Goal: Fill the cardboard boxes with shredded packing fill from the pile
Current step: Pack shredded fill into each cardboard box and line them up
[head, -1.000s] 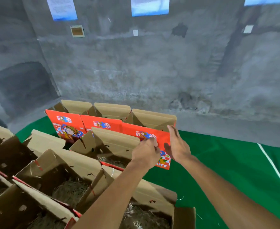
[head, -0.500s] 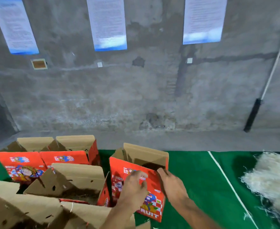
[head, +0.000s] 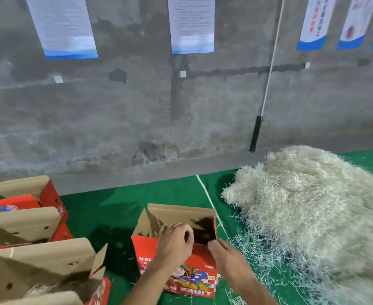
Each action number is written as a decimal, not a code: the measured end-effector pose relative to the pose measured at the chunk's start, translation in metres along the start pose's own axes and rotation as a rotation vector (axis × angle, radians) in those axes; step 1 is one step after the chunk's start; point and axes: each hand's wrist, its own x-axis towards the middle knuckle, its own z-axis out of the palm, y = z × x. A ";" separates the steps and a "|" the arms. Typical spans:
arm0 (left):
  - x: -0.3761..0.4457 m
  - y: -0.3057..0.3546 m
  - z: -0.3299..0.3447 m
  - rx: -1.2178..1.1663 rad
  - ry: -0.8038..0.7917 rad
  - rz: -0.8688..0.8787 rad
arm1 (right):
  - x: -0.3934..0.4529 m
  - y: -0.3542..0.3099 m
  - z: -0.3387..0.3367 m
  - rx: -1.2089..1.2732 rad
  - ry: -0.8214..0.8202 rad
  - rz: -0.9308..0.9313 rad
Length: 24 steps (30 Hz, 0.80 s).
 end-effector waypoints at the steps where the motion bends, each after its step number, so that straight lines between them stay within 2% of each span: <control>1: -0.006 0.012 0.006 0.006 -0.022 0.012 | -0.012 0.010 -0.005 -0.021 -0.001 -0.012; 5: -0.031 0.057 0.029 0.040 -0.124 0.006 | -0.063 0.049 -0.021 -0.012 0.033 -0.063; 9: -0.056 0.104 0.053 0.142 -0.089 0.002 | -0.107 0.081 -0.043 0.104 0.163 -0.057; 12: -0.075 0.126 0.077 0.210 -0.109 -0.004 | -0.123 0.093 -0.056 0.071 0.190 -0.075; 15: -0.086 0.128 0.085 0.267 -0.111 -0.023 | -0.111 0.085 -0.063 0.015 0.213 -0.207; 18: -0.095 0.125 0.082 0.330 -0.163 -0.033 | -0.089 0.069 -0.057 0.070 0.131 -0.313; 20: -0.105 0.128 0.081 0.355 -0.175 -0.034 | -0.080 0.068 -0.053 0.136 0.048 -0.242; 24: -0.115 0.131 0.082 0.274 -0.235 -0.058 | -0.073 0.075 -0.048 -0.001 -0.089 -0.095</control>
